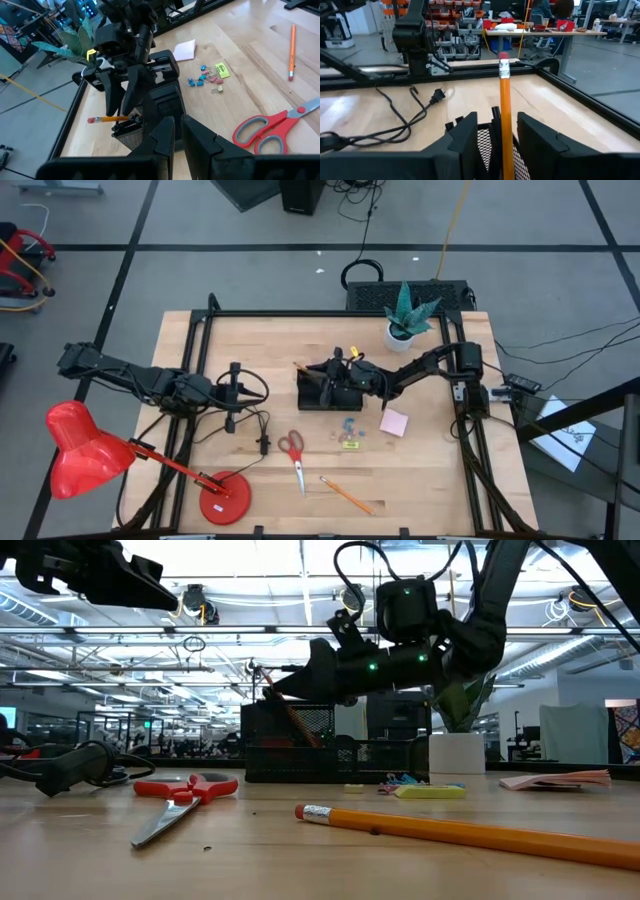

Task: Pick and place office supplies into organizer
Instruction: Put the orange pencil into the black desk organizer

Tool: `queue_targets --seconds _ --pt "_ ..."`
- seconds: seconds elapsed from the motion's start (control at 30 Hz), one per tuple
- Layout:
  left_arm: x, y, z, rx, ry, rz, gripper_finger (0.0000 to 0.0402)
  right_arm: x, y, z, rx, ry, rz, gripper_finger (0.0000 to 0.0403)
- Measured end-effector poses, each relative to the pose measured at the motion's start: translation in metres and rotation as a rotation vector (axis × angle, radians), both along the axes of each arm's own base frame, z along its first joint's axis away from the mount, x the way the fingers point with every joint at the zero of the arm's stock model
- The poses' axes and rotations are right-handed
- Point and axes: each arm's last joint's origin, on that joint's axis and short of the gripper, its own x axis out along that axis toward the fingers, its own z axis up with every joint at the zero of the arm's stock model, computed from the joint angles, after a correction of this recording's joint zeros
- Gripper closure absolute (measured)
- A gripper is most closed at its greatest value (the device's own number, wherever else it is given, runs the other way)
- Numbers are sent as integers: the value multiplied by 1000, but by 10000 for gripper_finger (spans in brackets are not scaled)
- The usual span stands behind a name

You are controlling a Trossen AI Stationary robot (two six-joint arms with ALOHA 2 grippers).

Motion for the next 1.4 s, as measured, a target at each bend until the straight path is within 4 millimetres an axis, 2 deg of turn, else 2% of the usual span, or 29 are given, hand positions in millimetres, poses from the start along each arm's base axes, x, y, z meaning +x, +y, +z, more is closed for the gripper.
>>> queue_targets --seconds 0.17,0.3,0.43,0.57,0.67,0.8,0.9,1.07,1.27,1.4 --pt "0 0 0 -3 -1 1 357 -5 5 25 -52 14 20 267" --pt "0 0 0 -4 -2 1 357 -14 12 70 -88 27 -2 268" --pt "0 0 0 -6 -6 1 357 -25 31 109 -110 145 -2 266" --pt "0 0 1 -12 -6 4 357 -32 73 149 -115 219 75 275" --pt "0 0 1 -14 -6 5 357 -35 115 155 -154 314 102 283" --pt "0 0 0 -27 -7 10 357 -41 167 162 -85 295 176 285" --pt "0 0 1 -38 -8 14 357 -50 196 156 23 310 220 280" --pt "0 0 1 -44 -10 16 357 -57 225 124 186 447 213 265" --pt "0 0 1 -62 -11 23 357 -41 234 64 417 689 258 243" --pt "0 0 1 -67 -11 25 357 -34 235 30 513 813 253 233"
